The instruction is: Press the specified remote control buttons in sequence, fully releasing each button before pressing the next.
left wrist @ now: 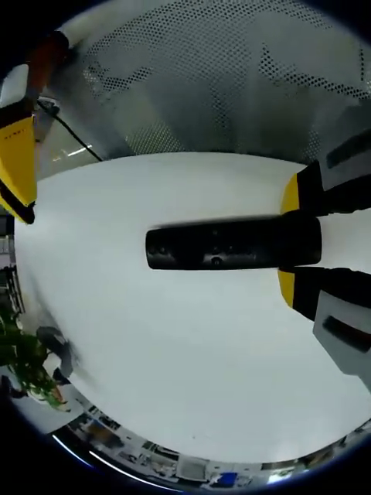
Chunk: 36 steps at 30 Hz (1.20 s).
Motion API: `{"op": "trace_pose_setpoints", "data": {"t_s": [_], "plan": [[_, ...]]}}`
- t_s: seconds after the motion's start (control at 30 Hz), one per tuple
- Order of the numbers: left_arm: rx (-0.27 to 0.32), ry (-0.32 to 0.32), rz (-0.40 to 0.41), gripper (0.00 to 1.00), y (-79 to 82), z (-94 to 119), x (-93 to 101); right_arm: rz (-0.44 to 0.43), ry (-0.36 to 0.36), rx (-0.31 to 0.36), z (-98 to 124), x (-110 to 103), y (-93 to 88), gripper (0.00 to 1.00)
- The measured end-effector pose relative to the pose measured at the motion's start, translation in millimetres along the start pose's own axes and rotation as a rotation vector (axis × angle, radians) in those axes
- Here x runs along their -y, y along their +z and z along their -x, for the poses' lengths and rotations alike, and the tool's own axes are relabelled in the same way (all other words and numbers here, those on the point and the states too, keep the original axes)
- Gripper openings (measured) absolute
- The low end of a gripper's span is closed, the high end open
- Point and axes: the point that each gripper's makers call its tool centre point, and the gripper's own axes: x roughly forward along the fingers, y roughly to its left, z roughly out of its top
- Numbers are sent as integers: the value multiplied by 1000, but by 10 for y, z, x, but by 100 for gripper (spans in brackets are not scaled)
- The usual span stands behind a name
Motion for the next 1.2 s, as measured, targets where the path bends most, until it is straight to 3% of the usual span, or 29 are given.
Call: {"op": "trace_pose_setpoints", "data": {"t_s": [0.1,0.17,0.47,0.7,0.8,1.0,1.1,1.2], "plan": [[19,2,10,24,13,0,58,1,8,-18,-64,28,5,5],[31,7,20,24,20,-1,86,-15,32,-84,-132,39,-84,0],[73,15,61,24,53,4,245,-74,81,-247,-483,71,-366,0],[101,29,99,24,86,-2,327,-135,96,-409,-511,69,-687,0],[112,37,119,24,100,-10,360,-116,81,-471,-522,94,-825,0],[151,42,137,24,95,-5,379,-90,111,-512,-542,2,-916,0],[179,40,142,24,92,-5,375,-35,73,-582,-504,79,-1035,0],[213,46,157,24,95,5,373,-39,89,-562,-534,58,-1020,0]]}}
